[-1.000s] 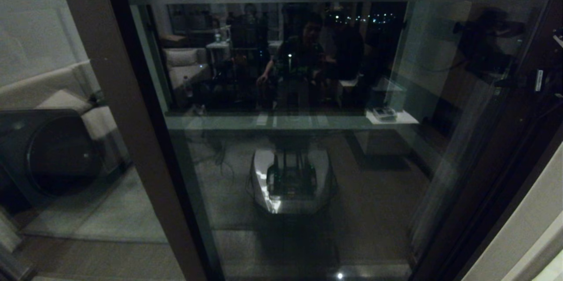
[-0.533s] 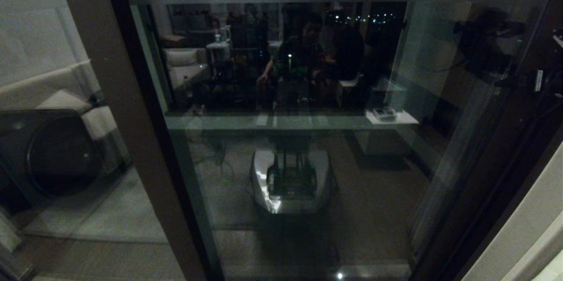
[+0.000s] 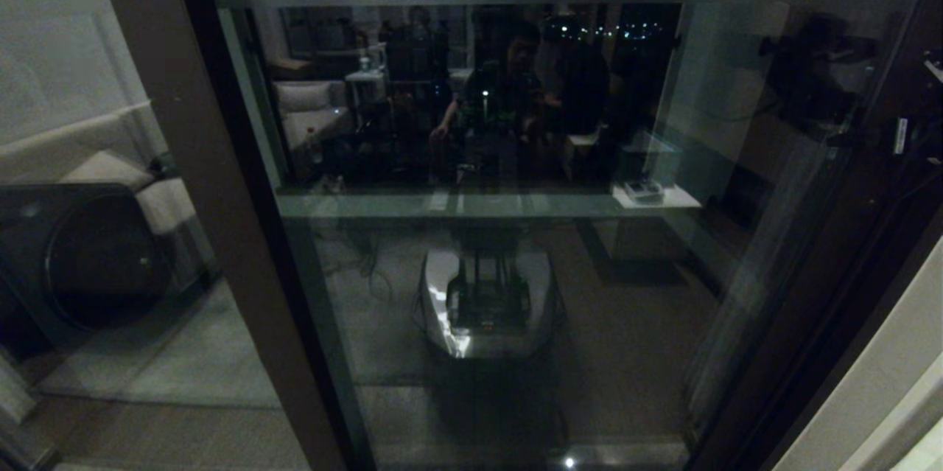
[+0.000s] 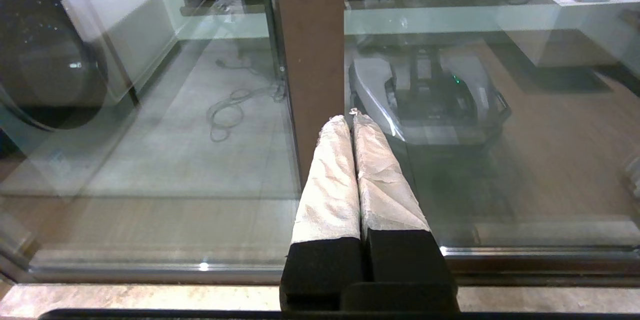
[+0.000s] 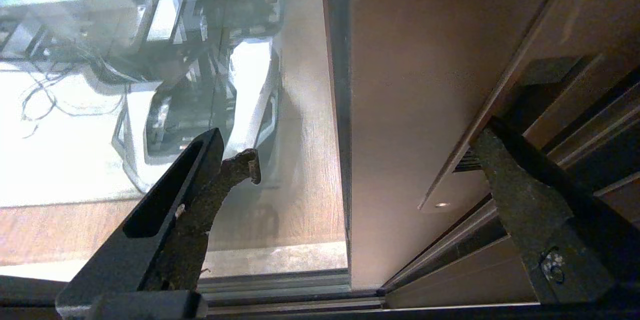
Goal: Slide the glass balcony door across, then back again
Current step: Open the slid door
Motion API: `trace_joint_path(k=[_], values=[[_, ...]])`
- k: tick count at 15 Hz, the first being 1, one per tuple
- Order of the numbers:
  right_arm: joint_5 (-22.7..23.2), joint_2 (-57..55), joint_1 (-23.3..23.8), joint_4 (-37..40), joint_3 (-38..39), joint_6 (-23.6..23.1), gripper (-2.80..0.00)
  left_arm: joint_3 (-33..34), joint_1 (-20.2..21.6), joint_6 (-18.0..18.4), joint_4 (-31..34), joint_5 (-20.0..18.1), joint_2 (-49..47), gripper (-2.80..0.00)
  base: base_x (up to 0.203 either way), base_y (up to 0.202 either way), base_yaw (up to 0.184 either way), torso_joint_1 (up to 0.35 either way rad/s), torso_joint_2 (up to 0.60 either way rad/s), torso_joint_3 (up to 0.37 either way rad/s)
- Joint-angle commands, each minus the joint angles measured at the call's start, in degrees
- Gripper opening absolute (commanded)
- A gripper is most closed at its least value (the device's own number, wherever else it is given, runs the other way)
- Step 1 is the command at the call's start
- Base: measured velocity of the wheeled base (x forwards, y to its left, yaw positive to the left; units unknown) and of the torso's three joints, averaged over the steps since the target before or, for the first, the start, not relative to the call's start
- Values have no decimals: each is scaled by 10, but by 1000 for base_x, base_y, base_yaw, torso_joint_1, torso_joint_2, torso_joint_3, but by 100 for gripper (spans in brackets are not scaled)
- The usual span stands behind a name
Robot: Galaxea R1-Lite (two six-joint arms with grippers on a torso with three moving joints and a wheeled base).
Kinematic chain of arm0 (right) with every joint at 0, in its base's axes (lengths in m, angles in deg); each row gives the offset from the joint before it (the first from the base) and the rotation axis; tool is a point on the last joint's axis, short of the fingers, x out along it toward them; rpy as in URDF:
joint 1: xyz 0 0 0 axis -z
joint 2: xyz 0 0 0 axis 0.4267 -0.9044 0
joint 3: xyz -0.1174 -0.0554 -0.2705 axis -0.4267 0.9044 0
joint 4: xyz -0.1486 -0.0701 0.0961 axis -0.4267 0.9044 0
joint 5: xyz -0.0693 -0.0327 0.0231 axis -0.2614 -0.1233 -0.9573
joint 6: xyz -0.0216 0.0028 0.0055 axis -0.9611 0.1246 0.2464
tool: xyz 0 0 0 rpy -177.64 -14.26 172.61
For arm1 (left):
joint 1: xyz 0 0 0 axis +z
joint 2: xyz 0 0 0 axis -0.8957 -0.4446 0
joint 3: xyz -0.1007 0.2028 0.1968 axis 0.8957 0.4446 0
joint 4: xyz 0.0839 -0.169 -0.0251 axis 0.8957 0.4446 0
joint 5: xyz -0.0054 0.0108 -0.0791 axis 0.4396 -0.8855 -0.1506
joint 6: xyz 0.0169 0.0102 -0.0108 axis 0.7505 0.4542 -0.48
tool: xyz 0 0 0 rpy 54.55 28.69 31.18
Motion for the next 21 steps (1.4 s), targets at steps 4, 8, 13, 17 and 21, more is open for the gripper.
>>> trace_joint_path(k=[4, 8, 13, 17, 21], values=[[3, 3, -2, 3, 2, 0, 0, 0, 0, 0, 0, 0, 0, -280, 0, 0, 0, 0, 0, 0], [3, 5, -3, 2, 4, 0, 0, 0, 0, 0, 0, 0, 0, -280, 0, 0, 0, 0, 0, 0], [3, 9, -2, 2, 4, 1, 0, 0, 0, 0, 0, 0, 0, -280, 0, 0, 0, 0, 0, 0], [3, 11, -2, 2, 9, -1, 0, 0, 0, 0, 0, 0, 0, -280, 0, 0, 0, 0, 0, 0], [3, 11, -3, 2, 11, -1, 0, 0, 0, 0, 0, 0, 0, -280, 0, 0, 0, 0, 0, 0]])
